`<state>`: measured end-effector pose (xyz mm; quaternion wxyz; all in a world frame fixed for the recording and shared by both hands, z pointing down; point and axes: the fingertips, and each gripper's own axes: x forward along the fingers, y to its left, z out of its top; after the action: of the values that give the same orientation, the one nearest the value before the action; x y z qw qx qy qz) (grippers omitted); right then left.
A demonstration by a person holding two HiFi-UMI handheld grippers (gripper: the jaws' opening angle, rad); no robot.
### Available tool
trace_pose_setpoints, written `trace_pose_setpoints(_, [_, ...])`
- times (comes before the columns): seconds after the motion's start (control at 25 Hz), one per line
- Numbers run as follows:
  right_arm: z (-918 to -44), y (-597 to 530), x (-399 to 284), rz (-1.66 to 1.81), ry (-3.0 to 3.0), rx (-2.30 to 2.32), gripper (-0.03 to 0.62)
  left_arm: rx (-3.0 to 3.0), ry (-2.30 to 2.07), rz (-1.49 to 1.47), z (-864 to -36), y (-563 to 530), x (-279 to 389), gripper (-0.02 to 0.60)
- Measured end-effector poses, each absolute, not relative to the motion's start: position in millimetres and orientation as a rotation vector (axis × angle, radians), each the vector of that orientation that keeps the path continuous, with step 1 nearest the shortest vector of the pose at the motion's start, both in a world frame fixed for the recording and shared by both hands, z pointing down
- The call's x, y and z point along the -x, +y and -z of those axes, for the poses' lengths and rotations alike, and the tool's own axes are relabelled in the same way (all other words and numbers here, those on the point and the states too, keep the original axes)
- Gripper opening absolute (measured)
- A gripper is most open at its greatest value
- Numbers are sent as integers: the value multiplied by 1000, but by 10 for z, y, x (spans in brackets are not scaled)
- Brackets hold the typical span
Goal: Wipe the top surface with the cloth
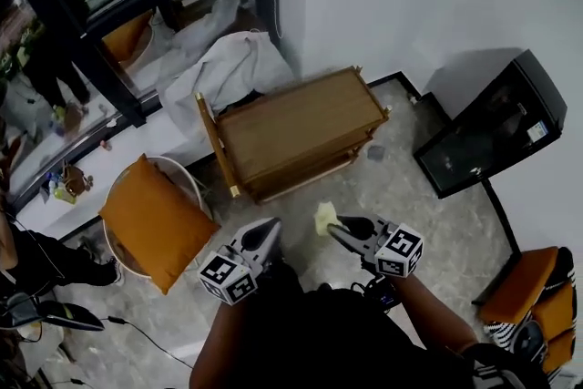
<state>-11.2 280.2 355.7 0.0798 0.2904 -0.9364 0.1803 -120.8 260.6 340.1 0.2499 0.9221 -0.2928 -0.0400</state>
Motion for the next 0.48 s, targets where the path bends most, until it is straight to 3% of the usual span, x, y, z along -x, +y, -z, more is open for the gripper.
trace_pose_setpoints(0.48, [-3675, 1493, 773, -481, -2694, -853, 66, -2444, -970, 93, -3678, 1424, 2045, 14])
